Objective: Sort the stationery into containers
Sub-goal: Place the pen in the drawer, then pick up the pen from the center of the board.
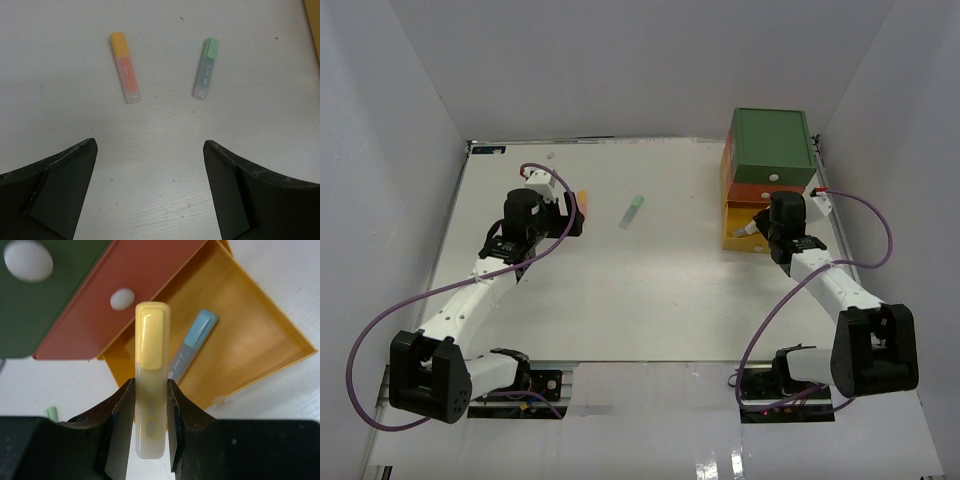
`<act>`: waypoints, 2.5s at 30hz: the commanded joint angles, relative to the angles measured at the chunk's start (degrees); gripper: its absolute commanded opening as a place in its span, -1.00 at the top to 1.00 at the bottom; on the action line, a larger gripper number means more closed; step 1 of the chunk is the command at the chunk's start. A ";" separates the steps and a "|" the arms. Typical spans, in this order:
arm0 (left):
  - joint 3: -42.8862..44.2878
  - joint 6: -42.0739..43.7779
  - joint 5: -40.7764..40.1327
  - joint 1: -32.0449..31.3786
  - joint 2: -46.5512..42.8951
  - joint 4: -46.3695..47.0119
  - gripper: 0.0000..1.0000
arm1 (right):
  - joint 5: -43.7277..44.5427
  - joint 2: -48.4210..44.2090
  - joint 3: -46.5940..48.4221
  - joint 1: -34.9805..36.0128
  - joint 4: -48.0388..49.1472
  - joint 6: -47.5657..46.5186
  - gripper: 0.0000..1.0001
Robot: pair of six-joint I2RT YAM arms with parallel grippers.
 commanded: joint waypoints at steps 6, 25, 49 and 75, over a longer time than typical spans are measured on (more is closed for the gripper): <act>1.99 -0.33 -0.09 -0.11 -1.02 -0.23 -0.96 | 0.12 4.10 2.27 -4.21 6.49 13.50 0.63; 2.61 -2.62 -1.32 -0.11 2.14 -1.37 -0.96 | -8.31 -2.99 -2.73 -4.65 10.96 3.33 -0.53; 31.08 -12.20 -16.96 -0.64 42.29 -10.86 -0.85 | -27.48 -33.77 -20.75 -4.57 18.26 -30.43 -0.80; 29.86 -6.93 -17.05 -6.87 46.72 -11.57 0.65 | -35.64 -29.12 -16.28 -2.02 11.33 -33.86 -0.80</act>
